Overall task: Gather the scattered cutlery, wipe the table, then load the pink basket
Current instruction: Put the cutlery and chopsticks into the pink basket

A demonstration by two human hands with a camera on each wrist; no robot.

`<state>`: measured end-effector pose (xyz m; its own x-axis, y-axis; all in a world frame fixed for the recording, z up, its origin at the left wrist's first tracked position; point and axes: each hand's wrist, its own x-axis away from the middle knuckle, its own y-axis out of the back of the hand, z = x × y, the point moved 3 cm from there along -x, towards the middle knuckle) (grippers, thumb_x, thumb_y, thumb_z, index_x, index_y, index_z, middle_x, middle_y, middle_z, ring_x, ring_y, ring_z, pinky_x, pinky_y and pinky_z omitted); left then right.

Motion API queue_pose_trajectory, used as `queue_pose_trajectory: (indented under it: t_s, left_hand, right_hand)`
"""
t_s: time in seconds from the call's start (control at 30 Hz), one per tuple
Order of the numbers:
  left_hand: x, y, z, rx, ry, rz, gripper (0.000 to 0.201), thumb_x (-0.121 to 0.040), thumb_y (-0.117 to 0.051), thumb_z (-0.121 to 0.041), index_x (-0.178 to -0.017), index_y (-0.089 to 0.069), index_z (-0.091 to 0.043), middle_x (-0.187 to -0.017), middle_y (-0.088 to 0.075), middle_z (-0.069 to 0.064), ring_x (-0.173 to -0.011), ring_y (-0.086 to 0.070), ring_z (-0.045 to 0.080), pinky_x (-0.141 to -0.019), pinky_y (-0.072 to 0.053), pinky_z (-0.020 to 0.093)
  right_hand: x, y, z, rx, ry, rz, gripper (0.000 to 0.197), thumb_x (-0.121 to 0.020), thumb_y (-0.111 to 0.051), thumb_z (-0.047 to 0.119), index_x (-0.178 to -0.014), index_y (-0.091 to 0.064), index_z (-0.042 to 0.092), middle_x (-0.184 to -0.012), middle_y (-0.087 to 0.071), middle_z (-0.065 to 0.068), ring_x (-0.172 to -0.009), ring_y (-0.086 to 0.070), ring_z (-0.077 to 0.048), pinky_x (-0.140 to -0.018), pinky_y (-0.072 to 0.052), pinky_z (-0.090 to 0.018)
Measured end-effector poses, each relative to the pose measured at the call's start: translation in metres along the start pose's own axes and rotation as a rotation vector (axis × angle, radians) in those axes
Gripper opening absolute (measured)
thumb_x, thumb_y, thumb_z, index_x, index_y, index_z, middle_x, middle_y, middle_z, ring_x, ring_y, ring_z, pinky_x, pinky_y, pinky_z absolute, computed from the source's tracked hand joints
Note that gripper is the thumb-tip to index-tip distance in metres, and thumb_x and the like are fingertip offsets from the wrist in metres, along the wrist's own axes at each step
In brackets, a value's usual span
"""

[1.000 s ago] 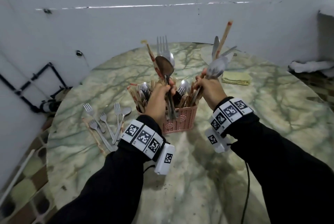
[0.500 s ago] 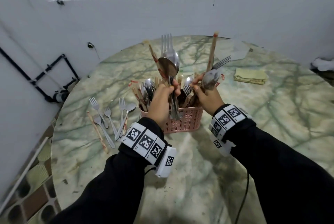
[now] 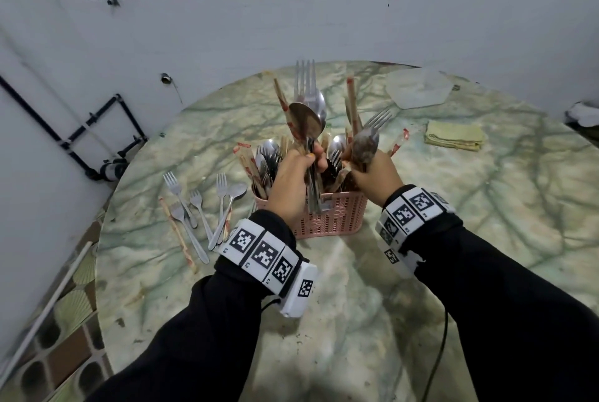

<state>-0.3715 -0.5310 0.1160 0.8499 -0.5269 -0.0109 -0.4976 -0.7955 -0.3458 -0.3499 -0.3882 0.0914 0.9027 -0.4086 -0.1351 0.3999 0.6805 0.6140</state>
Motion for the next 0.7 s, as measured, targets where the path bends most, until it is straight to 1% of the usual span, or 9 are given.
queue_pose_trajectory:
  t_s: [0.07,0.13,0.17,0.27,0.37,0.43,0.5,0.63,0.7]
  left_hand:
    - [0.000,0.001,0.000,-0.030,-0.010,-0.011,0.028,-0.096,-0.028,-0.004,-0.084,-0.052,-0.014,-0.073,-0.049,0.002,-0.076,-0.048,0.015,-0.087,-0.037,0.038]
    - [0.000,0.001,-0.001,-0.059,-0.028,-0.014,0.030,-0.097,-0.026,-0.002,-0.084,-0.051,-0.014,-0.074,-0.049,0.001,-0.074,-0.049,0.013,-0.085,-0.040,0.033]
    - [0.000,0.000,-0.002,-0.063,-0.035,-0.009,0.031,-0.097,-0.026,-0.001,-0.084,-0.050,-0.014,-0.074,-0.049,0.000,-0.072,-0.049,0.011,-0.081,-0.042,0.027]
    - [0.001,-0.002,-0.002,-0.061,-0.034,0.002,0.031,-0.097,-0.025,0.000,-0.084,-0.050,-0.013,-0.075,-0.050,0.000,-0.070,-0.052,0.007,-0.067,-0.048,0.015]
    - [0.001,-0.002,-0.001,-0.104,-0.038,-0.008,0.030,-0.097,-0.027,-0.001,-0.084,-0.051,-0.014,-0.076,-0.052,0.000,-0.074,-0.052,0.008,-0.071,-0.046,0.018]
    - [0.002,-0.002,0.000,-0.123,-0.038,-0.012,0.030,-0.097,-0.028,-0.001,-0.084,-0.051,-0.015,-0.077,-0.053,0.000,-0.075,-0.053,0.008,-0.074,-0.046,0.019]
    - [0.002,-0.002,0.001,-0.142,-0.036,-0.022,0.030,-0.097,-0.028,-0.002,-0.085,-0.053,-0.016,-0.078,-0.053,0.000,-0.078,-0.053,0.010,-0.083,-0.044,0.026]
    - [0.003,-0.001,0.000,-0.134,-0.004,-0.011,0.030,-0.098,-0.029,-0.005,-0.086,-0.054,-0.017,-0.077,-0.052,-0.001,-0.077,-0.051,0.010,-0.090,-0.040,0.036]
    - [0.003,0.000,0.000,-0.166,-0.010,-0.006,0.030,-0.098,-0.029,-0.006,-0.087,-0.054,-0.018,-0.078,-0.052,-0.002,-0.079,-0.051,0.011,-0.093,-0.041,0.039]
  right_hand:
    - [-0.002,0.000,-0.002,0.038,0.006,0.069,0.025,-0.087,-0.060,0.006,-0.112,-0.058,0.002,-0.104,-0.061,-0.005,-0.097,-0.056,-0.014,-0.076,-0.043,-0.013]
    - [-0.003,0.003,-0.002,0.047,0.039,0.134,0.024,-0.081,-0.067,0.005,-0.103,-0.057,0.008,-0.097,-0.057,0.004,-0.094,-0.055,-0.015,-0.086,-0.049,-0.029]
    - [-0.003,0.005,-0.001,0.004,0.052,0.172,0.032,-0.077,-0.069,0.002,-0.103,-0.055,0.012,-0.097,-0.056,0.005,-0.095,-0.055,-0.018,-0.089,-0.049,-0.038]
    - [-0.001,0.013,0.001,-0.100,0.054,0.228,0.071,-0.068,-0.073,-0.010,-0.129,-0.042,0.006,-0.108,-0.052,-0.005,-0.098,-0.052,-0.023,-0.093,-0.047,-0.049]
    - [-0.003,0.018,0.000,-0.028,0.031,0.199,0.085,-0.065,-0.079,-0.004,-0.137,-0.035,0.009,-0.119,-0.053,-0.013,-0.104,-0.052,-0.023,-0.095,-0.046,-0.043]
    - [-0.002,0.019,0.000,0.036,0.023,0.148,0.078,-0.066,-0.081,0.004,-0.133,-0.042,0.011,-0.122,-0.055,-0.011,-0.106,-0.054,-0.025,-0.088,-0.045,-0.030]
    - [0.002,0.020,0.005,0.136,0.038,0.102,0.071,-0.067,-0.082,0.008,-0.129,-0.047,0.010,-0.120,-0.056,-0.009,-0.105,-0.054,-0.024,-0.078,-0.038,-0.020]
    - [0.007,0.023,0.014,0.156,0.037,0.040,0.069,-0.062,-0.084,0.007,-0.122,-0.051,0.009,-0.116,-0.058,-0.012,-0.101,-0.055,-0.026,-0.076,-0.041,-0.026]
    - [0.006,0.025,0.017,0.144,0.028,0.071,0.062,-0.062,-0.083,0.005,-0.117,-0.054,0.008,-0.112,-0.056,-0.009,-0.094,-0.051,-0.019,-0.067,-0.038,-0.022]
